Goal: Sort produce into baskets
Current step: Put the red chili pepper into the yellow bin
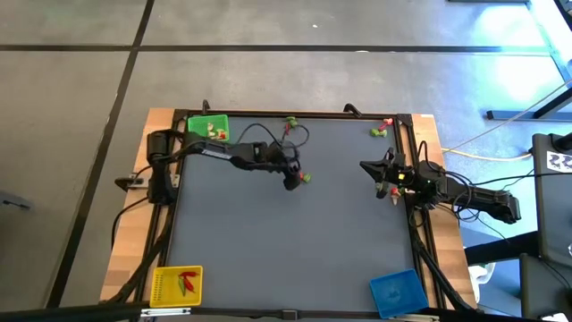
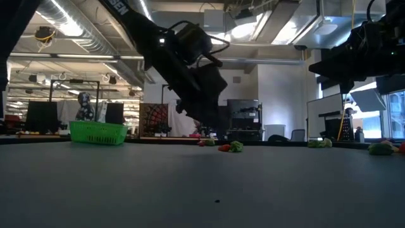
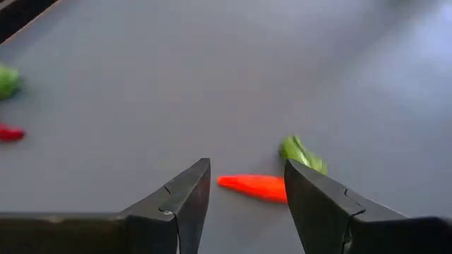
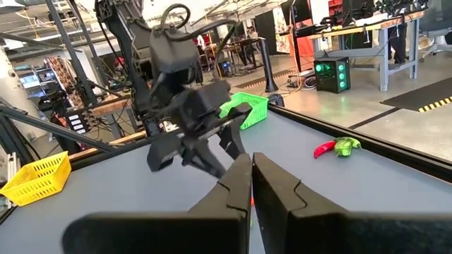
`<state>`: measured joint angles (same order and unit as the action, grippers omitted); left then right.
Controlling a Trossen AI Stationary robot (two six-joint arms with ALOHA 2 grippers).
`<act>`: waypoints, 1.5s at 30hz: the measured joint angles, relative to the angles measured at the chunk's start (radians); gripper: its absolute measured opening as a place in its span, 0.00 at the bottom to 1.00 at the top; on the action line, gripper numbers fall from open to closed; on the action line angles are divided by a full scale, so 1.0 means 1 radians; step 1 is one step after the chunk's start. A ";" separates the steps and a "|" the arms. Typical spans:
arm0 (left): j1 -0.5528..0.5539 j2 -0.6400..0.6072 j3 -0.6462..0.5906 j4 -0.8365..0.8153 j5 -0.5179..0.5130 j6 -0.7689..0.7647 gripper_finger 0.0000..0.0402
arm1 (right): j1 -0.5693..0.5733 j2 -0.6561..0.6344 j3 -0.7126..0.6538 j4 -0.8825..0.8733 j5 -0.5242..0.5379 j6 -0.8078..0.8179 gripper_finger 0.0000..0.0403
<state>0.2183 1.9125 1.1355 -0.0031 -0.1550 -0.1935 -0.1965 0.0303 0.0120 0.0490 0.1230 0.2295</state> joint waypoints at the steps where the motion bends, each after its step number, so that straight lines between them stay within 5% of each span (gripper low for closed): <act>1: -0.005 0.007 0.000 0.001 0.000 0.052 0.44 | 0.000 0.000 0.000 0.000 0.000 0.000 0.04; 10: -0.028 0.082 0.000 0.052 0.058 0.463 0.44 | 0.000 0.000 0.000 0.000 -0.002 0.000 0.04; 16: -0.013 0.119 0.000 0.104 0.104 0.534 0.44 | 0.000 0.000 0.000 0.000 -0.002 0.000 0.04; 28: 0.046 0.172 0.005 0.112 0.265 0.376 0.36 | 0.000 0.000 0.000 0.000 0.000 0.000 0.04; 38: 0.035 0.170 0.003 0.107 0.246 0.272 0.10 | 0.000 0.000 0.000 -0.001 0.000 0.000 0.04; 45: 0.010 0.101 -0.006 0.047 0.220 0.224 0.10 | 0.000 0.000 0.000 -0.002 0.000 0.000 0.04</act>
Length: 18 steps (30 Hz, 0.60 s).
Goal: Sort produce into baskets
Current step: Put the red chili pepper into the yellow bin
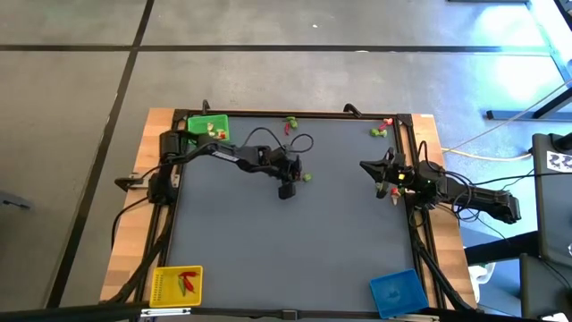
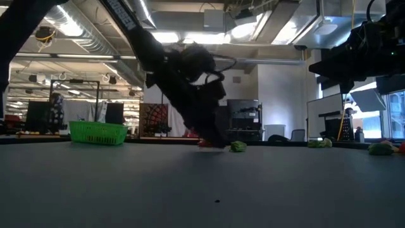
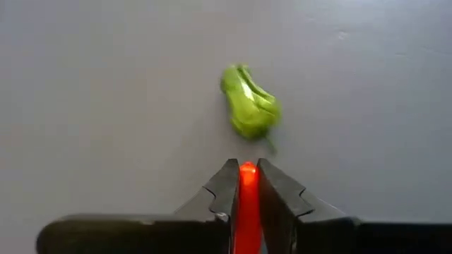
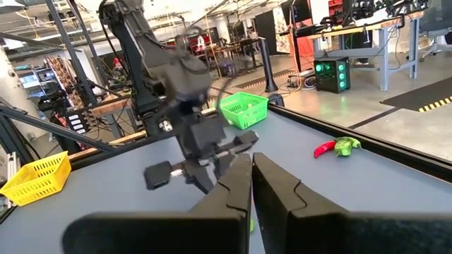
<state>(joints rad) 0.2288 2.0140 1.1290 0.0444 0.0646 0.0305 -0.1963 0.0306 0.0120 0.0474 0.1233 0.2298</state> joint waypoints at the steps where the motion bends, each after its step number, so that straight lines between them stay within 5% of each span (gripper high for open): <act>1: -0.005 -0.022 0.000 -0.004 -0.012 -0.007 0.11 | 0.000 0.000 0.000 -0.001 0.000 0.000 0.04; 8: -0.051 -0.206 0.004 -0.144 -0.062 -0.040 0.12 | 0.000 0.000 0.000 0.000 0.000 0.000 0.04; 18: -0.191 -0.453 0.005 -0.448 -0.069 -0.348 0.12 | 0.000 0.000 0.000 0.002 -0.010 0.000 0.04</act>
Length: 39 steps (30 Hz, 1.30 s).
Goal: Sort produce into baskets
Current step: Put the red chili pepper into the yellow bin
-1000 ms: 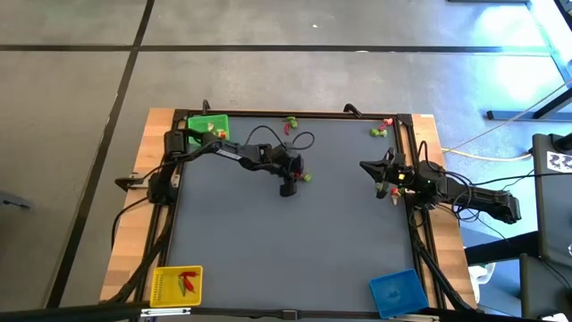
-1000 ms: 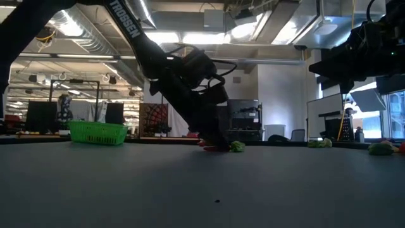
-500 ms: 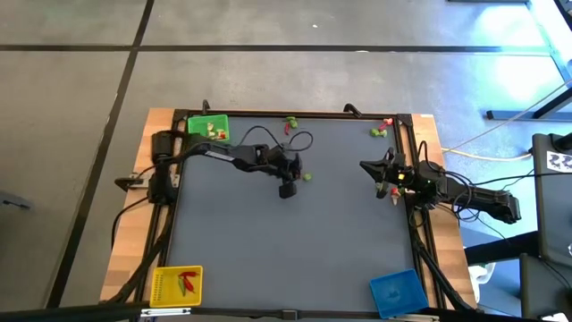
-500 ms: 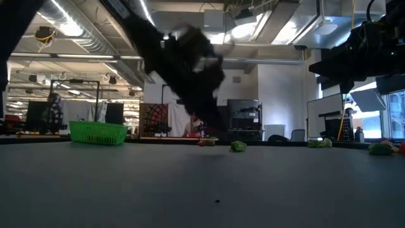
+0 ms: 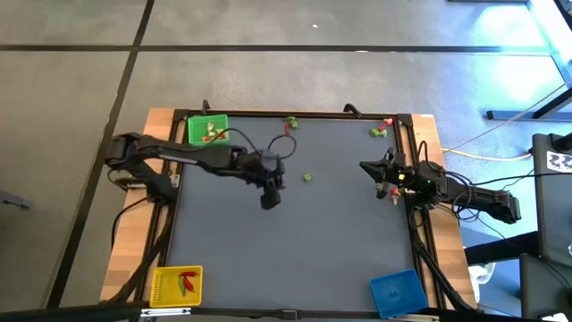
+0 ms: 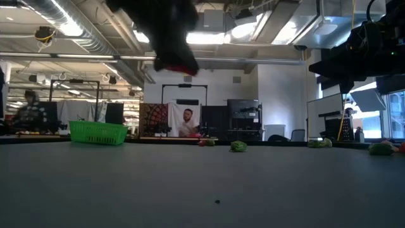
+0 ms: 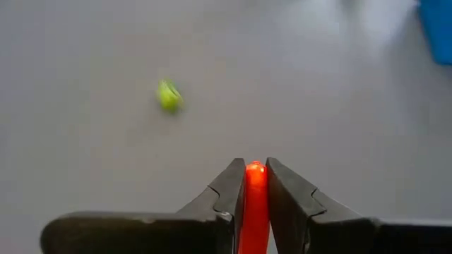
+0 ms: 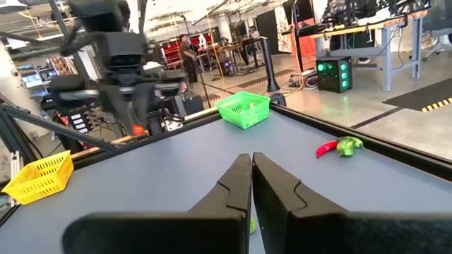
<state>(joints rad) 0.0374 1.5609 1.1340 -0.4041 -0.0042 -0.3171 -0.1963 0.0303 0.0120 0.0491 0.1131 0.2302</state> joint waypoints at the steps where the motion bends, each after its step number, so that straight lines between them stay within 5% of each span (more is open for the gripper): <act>1: -0.021 -0.017 0.000 -0.030 0.001 -0.045 0.12 | 0.000 0.000 0.000 0.000 -0.002 0.000 0.04; 12: -0.326 -0.066 0.000 -0.294 0.051 -0.571 0.12 | 0.000 0.000 0.000 0.006 -0.105 0.000 0.04; 24: -0.642 -0.058 0.001 -0.320 0.056 -1.084 0.12 | 0.000 0.000 0.000 -0.026 -0.106 -0.001 0.04; 39: -0.971 -0.041 -0.033 -0.317 0.046 -1.509 0.12 | 0.000 0.000 0.000 -0.032 -0.106 -0.001 0.04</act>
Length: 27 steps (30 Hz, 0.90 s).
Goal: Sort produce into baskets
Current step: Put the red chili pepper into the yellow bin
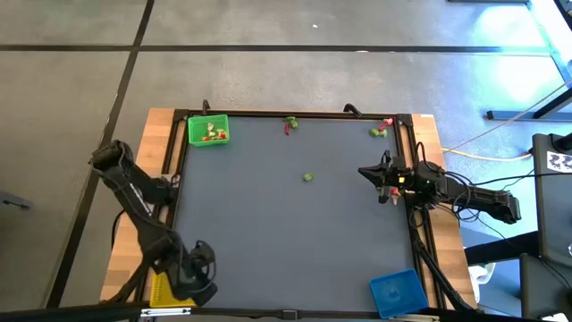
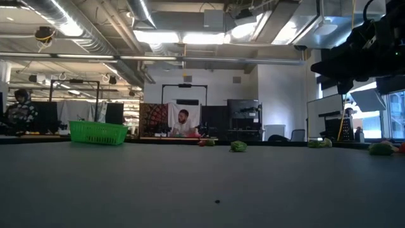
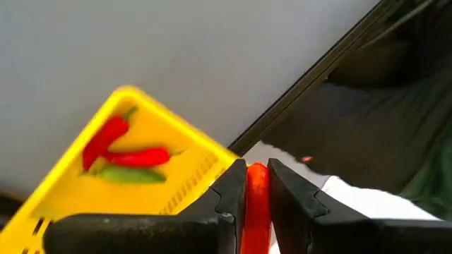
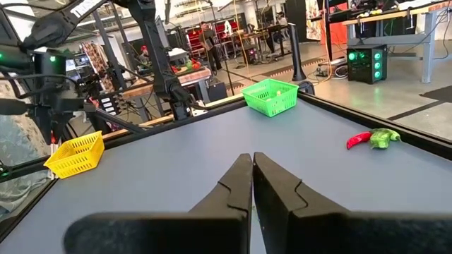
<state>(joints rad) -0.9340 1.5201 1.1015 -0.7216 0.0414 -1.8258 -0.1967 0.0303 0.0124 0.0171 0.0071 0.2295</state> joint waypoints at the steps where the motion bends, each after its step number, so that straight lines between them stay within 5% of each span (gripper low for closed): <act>1: -0.015 0.007 0.000 0.000 -0.001 -0.010 0.12 | 0.000 0.000 0.000 0.000 0.000 0.000 0.04; 11: -0.070 0.058 0.000 -0.111 -0.001 -0.156 0.14 | 0.000 0.000 0.000 -0.002 0.009 0.000 0.04; 21: -0.038 0.051 -0.001 -0.196 0.010 -0.177 0.40 | 0.000 0.000 0.000 -0.002 0.009 0.000 0.04; 27: 0.080 0.002 -0.001 -0.241 -0.066 -0.105 0.45 | 0.000 0.000 0.000 0.009 0.016 -0.002 0.04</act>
<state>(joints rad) -0.8537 1.5224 1.1004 -0.9630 -0.0243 -1.9305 -0.1967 0.0304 0.0124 0.0257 0.0229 0.2278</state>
